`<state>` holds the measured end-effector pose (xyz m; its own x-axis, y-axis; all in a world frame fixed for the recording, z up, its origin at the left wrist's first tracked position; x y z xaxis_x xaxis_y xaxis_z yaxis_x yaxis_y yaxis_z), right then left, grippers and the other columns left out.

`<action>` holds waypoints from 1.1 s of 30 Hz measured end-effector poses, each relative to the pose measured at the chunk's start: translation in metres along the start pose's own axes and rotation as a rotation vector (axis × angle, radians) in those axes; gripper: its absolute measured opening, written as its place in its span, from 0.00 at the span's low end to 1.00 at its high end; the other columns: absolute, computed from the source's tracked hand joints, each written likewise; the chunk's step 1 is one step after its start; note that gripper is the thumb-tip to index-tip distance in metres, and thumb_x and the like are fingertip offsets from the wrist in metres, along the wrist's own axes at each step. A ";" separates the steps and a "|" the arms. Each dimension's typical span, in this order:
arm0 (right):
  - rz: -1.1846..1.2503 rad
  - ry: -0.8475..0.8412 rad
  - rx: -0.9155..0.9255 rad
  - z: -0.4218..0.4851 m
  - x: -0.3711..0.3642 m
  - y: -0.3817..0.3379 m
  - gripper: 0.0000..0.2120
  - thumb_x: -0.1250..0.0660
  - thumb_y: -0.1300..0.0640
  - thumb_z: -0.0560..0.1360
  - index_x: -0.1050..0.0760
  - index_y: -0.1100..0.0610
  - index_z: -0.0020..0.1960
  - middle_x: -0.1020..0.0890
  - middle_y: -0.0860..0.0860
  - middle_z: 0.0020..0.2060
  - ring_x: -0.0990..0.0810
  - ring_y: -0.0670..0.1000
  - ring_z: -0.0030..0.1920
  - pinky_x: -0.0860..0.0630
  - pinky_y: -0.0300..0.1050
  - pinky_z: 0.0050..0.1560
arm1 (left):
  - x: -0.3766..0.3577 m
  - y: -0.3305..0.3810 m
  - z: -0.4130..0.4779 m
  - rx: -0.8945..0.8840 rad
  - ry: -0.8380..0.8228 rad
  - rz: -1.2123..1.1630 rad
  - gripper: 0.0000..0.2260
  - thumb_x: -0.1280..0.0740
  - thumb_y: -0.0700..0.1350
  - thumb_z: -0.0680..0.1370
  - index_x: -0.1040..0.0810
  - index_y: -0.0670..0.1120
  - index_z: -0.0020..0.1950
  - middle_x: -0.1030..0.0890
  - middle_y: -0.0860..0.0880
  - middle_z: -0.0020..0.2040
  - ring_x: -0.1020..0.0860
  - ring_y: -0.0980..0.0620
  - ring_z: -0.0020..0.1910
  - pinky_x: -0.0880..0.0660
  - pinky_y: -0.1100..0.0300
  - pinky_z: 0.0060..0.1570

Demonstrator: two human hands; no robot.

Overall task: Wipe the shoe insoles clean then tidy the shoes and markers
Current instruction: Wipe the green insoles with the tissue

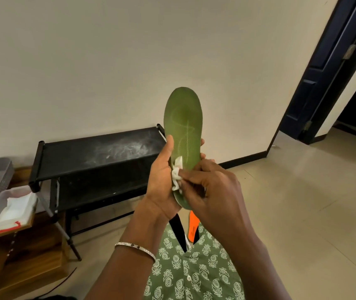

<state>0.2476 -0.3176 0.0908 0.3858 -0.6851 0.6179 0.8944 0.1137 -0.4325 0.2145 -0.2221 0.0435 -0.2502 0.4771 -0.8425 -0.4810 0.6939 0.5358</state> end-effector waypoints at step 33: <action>-0.003 -0.076 -0.054 -0.004 0.000 0.005 0.08 0.29 0.53 0.75 0.15 0.49 0.53 0.19 0.45 0.41 0.22 0.44 0.37 0.24 0.45 0.37 | -0.003 0.013 -0.009 -0.077 0.074 0.045 0.34 0.41 0.67 0.78 0.26 0.41 0.72 0.22 0.44 0.50 0.21 0.46 0.51 0.27 0.46 0.67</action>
<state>0.2513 -0.3200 0.0863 0.4009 -0.6282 0.6668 0.8831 0.0712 -0.4638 0.2013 -0.2193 0.0526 -0.3329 0.4634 -0.8212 -0.5307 0.6278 0.5694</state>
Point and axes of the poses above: each hand's wrist, its own z-axis towards the middle knuckle, its own x-axis out of the back of the hand, y = z × x, the point moved 5 cm from there along z, towards the middle knuckle
